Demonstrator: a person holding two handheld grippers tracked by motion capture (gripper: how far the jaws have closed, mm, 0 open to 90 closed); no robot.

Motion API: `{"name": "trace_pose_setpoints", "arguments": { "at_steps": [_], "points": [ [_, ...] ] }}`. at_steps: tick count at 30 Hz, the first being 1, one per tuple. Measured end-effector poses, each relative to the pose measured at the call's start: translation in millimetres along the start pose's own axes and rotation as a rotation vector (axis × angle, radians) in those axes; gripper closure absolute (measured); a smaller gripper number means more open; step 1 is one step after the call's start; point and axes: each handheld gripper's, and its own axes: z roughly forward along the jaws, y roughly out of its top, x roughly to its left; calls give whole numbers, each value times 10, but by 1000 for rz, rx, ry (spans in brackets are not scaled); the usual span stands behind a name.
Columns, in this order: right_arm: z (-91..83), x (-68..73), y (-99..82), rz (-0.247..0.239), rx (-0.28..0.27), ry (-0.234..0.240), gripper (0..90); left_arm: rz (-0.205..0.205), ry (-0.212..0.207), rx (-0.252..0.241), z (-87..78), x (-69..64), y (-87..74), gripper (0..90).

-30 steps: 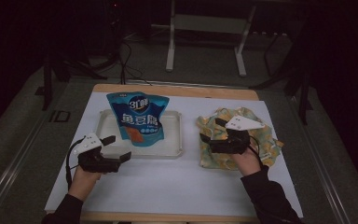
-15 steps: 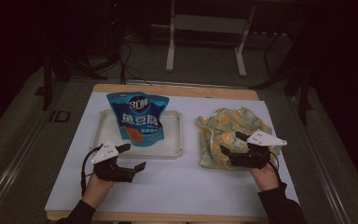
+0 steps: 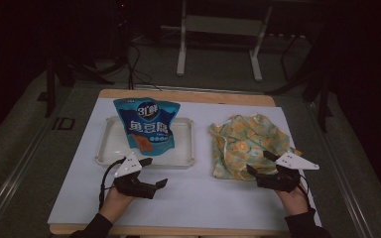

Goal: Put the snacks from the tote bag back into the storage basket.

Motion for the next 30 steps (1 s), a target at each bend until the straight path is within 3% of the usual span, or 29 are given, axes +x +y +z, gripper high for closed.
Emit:
{"name": "trace_pose_setpoints", "arguments": {
  "at_steps": [5,14,21,27,30],
  "points": [
    [-75,-22,-102,-5,-6,-32,170,6,-20,11,86,-52,3,90],
    [-150,-82,-190,-5,-10,-78,161,4,3,-17,89,-77,-11,90],
    [-107,-94,-237,0,1,-72,158,6,12,5,62,-27,-96,90],
    [-98,-94,-261,8,-17,-74,158,26,26,29,34,-17,-165,90],
    [-102,-108,-280,13,-36,-88,158,24,26,18,19,-13,-170,90]
  ]
}}
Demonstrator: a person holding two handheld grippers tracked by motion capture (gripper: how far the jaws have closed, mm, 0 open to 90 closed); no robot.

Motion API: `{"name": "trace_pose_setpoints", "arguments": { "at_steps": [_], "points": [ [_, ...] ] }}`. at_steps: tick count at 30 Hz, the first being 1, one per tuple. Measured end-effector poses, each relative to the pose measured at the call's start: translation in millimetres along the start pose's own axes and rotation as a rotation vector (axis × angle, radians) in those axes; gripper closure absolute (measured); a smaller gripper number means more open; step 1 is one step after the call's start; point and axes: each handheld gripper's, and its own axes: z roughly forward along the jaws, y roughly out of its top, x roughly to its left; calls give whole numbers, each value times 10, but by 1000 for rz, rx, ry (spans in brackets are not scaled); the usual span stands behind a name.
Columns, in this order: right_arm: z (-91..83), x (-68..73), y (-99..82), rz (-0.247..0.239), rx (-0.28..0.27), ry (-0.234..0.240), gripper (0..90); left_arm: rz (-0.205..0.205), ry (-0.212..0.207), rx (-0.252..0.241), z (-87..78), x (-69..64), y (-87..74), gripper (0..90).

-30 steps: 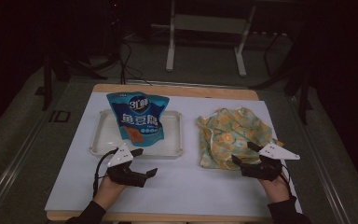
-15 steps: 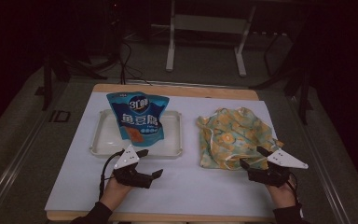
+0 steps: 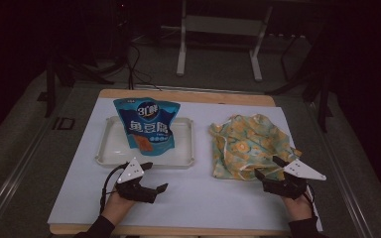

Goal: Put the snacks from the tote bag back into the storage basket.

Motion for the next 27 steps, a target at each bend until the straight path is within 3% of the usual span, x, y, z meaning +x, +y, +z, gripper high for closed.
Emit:
{"name": "trace_pose_setpoints", "arguments": {
  "at_steps": [16,27],
  "points": [
    [-74,-70,1,49,-84,-26,143,9,-2,4,-3,-8,0,91],
    [-46,-73,-16,55,-64,-33,144,4,5,4,-4,-1,-5,91]
  ]
}}
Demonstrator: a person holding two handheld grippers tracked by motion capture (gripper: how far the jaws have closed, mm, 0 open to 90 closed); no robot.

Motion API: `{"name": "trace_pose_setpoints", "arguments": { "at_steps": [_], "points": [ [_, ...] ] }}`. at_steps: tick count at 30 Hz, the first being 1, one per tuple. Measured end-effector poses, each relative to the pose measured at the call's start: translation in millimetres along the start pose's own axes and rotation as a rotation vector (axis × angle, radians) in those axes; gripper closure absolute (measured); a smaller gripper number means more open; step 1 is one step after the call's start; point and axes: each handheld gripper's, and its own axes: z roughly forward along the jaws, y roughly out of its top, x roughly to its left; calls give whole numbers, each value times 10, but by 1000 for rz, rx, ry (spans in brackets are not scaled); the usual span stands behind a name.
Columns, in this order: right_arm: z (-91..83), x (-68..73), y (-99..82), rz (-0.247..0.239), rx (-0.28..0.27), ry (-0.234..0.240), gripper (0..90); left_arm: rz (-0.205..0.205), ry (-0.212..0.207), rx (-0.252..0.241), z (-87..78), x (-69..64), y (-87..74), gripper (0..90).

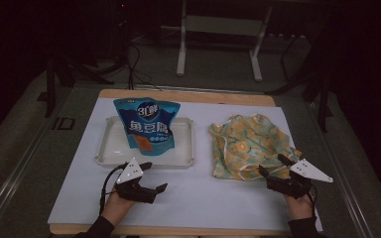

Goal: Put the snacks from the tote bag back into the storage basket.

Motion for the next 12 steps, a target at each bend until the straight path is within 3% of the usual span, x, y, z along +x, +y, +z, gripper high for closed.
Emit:
{"name": "trace_pose_setpoints", "arguments": {
  "at_steps": [12],
  "points": [
    [-11,1,4,0,-22,11,147,3,6,-3,-20,7,2,91]
  ]
}}
